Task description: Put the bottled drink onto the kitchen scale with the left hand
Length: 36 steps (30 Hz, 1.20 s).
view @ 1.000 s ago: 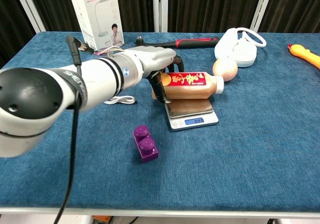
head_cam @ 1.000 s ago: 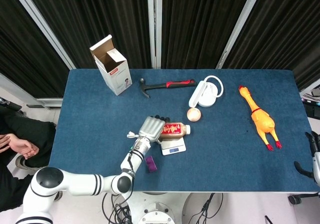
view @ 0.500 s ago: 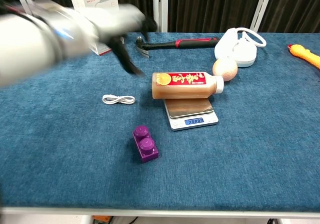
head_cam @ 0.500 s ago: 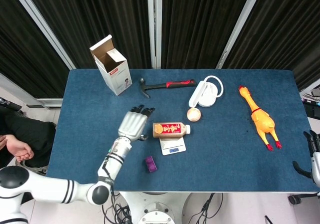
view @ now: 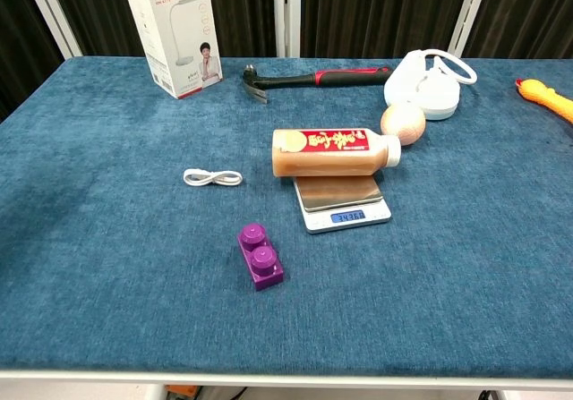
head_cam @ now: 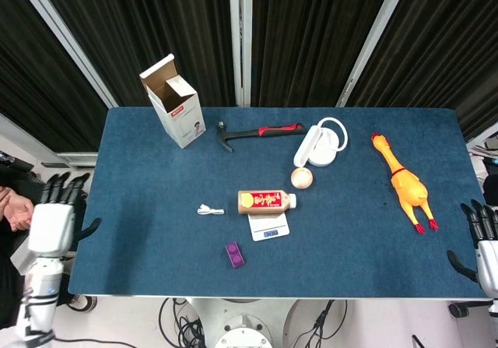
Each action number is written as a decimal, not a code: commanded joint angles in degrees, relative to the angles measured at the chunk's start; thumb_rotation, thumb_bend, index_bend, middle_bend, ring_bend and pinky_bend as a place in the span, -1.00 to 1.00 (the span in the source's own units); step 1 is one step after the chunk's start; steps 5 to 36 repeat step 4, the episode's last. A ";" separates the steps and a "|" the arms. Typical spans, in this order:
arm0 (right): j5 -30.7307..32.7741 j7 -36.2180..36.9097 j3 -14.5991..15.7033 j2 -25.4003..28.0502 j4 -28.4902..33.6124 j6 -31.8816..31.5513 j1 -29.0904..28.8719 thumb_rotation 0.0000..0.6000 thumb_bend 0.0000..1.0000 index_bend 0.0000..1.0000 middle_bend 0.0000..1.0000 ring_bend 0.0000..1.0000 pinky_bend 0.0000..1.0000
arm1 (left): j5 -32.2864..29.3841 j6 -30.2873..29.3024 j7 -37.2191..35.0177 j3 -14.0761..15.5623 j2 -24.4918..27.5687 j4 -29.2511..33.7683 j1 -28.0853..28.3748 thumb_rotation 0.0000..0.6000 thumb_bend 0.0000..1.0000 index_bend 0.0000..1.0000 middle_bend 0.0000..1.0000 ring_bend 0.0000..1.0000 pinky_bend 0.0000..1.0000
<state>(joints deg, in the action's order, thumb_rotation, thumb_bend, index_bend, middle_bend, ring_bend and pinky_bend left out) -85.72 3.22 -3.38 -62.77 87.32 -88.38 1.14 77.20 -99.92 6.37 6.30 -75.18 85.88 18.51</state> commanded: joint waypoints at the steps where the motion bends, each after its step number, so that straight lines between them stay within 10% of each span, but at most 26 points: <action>1: 0.63 -0.31 0.02 0.15 0.05 -0.22 0.41 1.00 -0.66 -1.00 -1.00 -1.00 -1.00 | 2.28 -3.64 -6.54 3.07 2.51 -6.45 -6.11 1.00 -0.71 -0.78 -0.65 -0.87 -0.82; 36: 1.21 -0.53 -0.08 0.22 -0.10 -0.49 0.77 1.00 -0.66 -1.00 -1.00 -1.00 -1.00 | 4.75 -4.33 -6.05 3.36 2.59 -8.90 -7.67 1.00 -0.72 -0.78 -0.65 -0.87 -0.82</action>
